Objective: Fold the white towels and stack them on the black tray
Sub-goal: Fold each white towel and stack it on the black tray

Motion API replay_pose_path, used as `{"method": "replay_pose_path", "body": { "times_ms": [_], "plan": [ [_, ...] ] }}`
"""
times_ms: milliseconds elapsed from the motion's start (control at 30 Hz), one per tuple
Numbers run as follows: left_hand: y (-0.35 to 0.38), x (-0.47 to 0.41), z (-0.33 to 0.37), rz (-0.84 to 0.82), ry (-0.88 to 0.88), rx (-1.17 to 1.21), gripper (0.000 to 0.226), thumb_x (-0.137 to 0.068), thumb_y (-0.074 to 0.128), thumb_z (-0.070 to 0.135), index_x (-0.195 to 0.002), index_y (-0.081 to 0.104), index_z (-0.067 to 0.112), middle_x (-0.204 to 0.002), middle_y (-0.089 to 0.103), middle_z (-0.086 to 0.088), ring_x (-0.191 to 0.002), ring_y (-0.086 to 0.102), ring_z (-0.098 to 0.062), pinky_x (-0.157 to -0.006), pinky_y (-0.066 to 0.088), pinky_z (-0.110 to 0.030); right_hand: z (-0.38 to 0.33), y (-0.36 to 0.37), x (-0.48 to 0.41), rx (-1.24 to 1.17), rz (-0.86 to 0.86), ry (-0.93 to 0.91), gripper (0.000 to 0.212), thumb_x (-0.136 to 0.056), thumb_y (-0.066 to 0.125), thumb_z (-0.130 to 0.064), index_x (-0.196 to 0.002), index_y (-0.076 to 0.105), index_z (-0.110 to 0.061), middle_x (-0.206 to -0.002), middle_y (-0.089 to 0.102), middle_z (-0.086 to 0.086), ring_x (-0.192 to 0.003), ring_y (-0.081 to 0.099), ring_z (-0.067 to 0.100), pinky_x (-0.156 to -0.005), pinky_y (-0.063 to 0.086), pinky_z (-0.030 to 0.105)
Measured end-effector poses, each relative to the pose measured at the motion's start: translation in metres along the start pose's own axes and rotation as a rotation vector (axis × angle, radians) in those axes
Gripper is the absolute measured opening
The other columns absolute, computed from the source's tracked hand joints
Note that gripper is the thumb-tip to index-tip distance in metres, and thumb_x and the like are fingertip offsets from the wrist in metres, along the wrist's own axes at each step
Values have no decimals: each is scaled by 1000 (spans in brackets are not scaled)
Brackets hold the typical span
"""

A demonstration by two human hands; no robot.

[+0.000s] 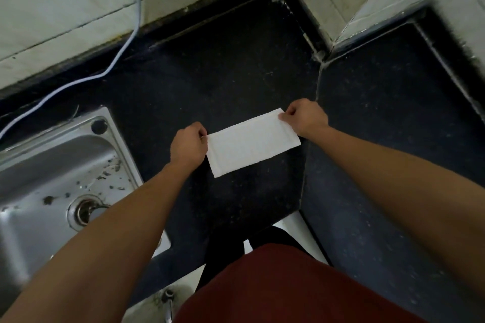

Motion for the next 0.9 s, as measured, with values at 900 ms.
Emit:
{"method": "replay_pose_path", "body": {
  "times_ms": [900],
  "plan": [
    [25,77,34,-50,395,-406,34,-90,60,25,-121,60,9,-135,49,-12,-120,47,-32,-89,45,-43,4,-5,37,40,135,-66,34,-88,63,-41,-113,59,-18,-112,60,7,-99,61,29,-80,47,37]
  ]
}}
Point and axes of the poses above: each hand's wrist, its own x-axis away from the middle knuckle, its own y-axis out of the palm, z = x × y, the point moved 10 cm from there along -x, towards the middle knuckle
